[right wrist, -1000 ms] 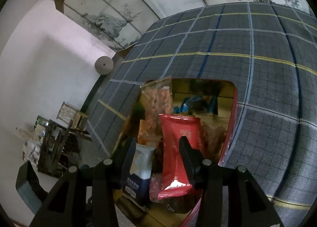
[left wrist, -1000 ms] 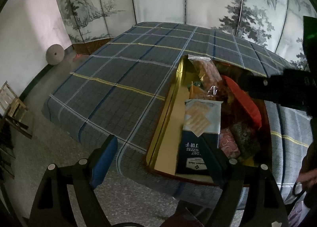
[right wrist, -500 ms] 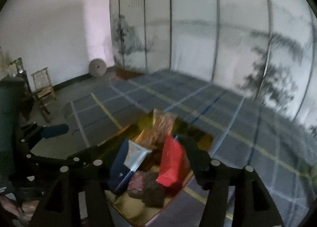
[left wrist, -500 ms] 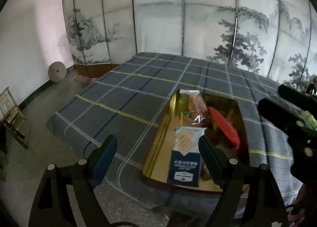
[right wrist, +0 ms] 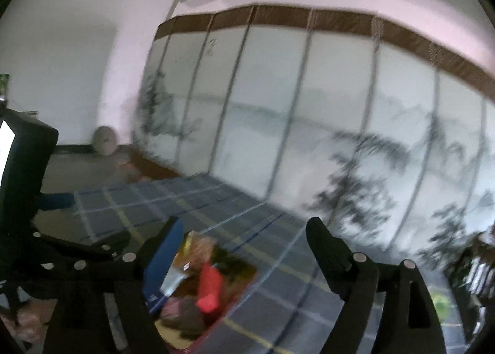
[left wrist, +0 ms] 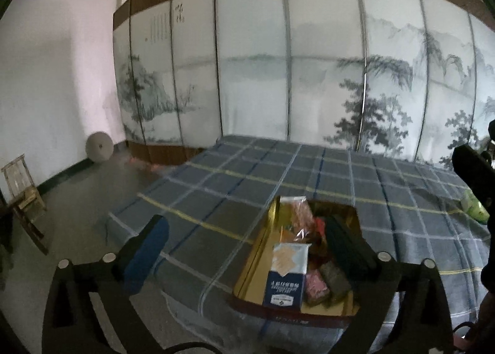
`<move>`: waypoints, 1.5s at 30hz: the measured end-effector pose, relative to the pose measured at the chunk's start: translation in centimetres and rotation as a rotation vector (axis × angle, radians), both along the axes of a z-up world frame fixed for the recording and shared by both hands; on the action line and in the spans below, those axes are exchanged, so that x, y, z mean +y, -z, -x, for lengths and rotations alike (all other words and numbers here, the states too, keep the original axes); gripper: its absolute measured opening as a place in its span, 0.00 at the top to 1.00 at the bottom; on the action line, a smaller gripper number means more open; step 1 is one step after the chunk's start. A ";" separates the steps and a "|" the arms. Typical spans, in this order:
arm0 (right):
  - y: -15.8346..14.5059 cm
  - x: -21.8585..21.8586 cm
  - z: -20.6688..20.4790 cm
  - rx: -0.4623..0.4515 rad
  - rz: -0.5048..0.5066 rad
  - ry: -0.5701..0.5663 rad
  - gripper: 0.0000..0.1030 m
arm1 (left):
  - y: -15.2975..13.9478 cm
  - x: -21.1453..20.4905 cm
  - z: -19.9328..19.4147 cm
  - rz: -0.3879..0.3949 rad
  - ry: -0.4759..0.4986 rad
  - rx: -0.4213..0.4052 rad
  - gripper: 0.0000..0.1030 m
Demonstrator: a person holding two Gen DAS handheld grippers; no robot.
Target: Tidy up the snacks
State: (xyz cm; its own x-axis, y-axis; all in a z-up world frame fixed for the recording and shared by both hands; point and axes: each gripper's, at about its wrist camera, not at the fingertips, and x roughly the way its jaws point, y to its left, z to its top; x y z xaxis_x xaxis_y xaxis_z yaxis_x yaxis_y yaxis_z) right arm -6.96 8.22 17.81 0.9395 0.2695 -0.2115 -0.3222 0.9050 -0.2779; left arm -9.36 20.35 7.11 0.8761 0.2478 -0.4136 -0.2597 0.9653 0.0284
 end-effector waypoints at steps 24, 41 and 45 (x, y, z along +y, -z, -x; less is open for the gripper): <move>-2.9 -3.7 3.6 -0.025 -0.163 -0.050 0.14 | -4.7 -1.9 3.7 -0.030 0.057 -0.065 0.01; -1.2 -4.3 4.1 0.011 -0.187 -0.005 0.14 | -2.1 -2.0 4.2 0.015 0.017 -0.012 0.00; -0.3 -4.2 4.1 0.020 -0.176 0.017 0.14 | -0.6 -1.5 3.7 0.042 -0.002 0.036 0.00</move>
State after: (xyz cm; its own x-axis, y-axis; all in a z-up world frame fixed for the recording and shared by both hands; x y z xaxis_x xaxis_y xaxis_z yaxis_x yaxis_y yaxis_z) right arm -11.02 4.03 18.15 0.9402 0.2882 -0.1813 -0.3104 0.9444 -0.1087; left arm -13.04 18.88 7.73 0.8599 0.2318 -0.4547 -0.2616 0.9652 -0.0027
